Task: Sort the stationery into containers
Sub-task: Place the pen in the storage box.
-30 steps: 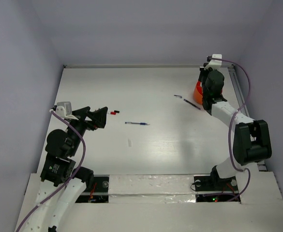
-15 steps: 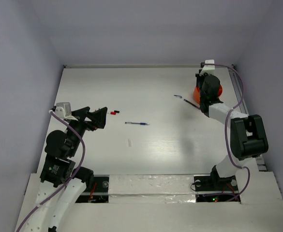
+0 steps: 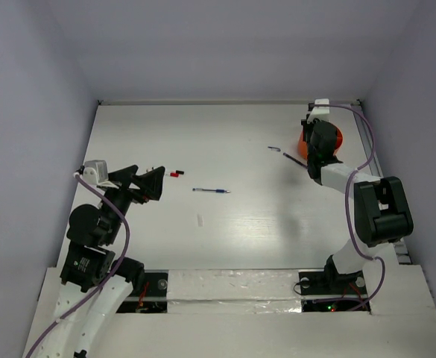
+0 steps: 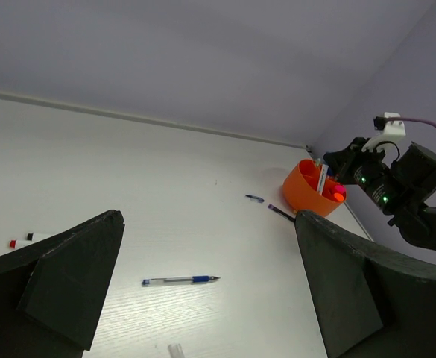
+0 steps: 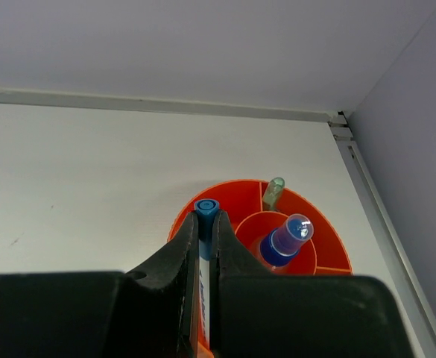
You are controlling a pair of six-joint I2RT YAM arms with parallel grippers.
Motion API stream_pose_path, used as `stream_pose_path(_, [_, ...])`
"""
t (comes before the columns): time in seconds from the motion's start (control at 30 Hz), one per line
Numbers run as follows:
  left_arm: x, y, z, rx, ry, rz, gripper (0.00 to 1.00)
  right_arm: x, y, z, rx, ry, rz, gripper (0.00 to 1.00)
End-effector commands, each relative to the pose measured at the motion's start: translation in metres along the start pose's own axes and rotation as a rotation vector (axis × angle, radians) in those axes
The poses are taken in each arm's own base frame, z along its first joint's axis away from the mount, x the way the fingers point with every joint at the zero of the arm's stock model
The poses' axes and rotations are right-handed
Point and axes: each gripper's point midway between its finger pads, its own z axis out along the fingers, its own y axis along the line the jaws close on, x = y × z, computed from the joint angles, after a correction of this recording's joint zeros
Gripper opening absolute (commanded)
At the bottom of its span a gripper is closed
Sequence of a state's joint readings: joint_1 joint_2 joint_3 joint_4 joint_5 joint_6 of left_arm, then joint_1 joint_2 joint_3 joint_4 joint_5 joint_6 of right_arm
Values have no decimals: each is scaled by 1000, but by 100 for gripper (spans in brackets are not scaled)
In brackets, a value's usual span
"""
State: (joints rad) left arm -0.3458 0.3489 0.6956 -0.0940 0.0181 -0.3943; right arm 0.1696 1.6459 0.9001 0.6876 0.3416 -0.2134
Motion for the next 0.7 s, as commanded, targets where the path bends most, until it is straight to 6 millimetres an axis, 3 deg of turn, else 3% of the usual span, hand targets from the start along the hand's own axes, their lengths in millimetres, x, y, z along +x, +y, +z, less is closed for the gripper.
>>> stream_pose_path(0.0, [-12,-8,-1,35,-51,-2,99,-9,-12,-5,50,-28,35,1])
stream_pose_path(0.2, [-12,-10,-3,45,-53,-7,99,7,-27,-19,131,3,56,13])
stream_pose_path(0.23, [-13,-10,-3,44,-56,-7,99,2,-31,-22,144,-10,59,15])
stream_pose_path(0.43, [-12,-10,-3,45,-53,-10,99,-3,-21,-30,68,-10,89,30])
stream_pose_path(0.57, [-12,-10,-3,46,-53,-10,99,7,-15,-31,45,43,104,54])
stream_pose_path(0.67, [-12,-11,-3,49,-55,-11,99,6,-11,-36,19,52,131,64])
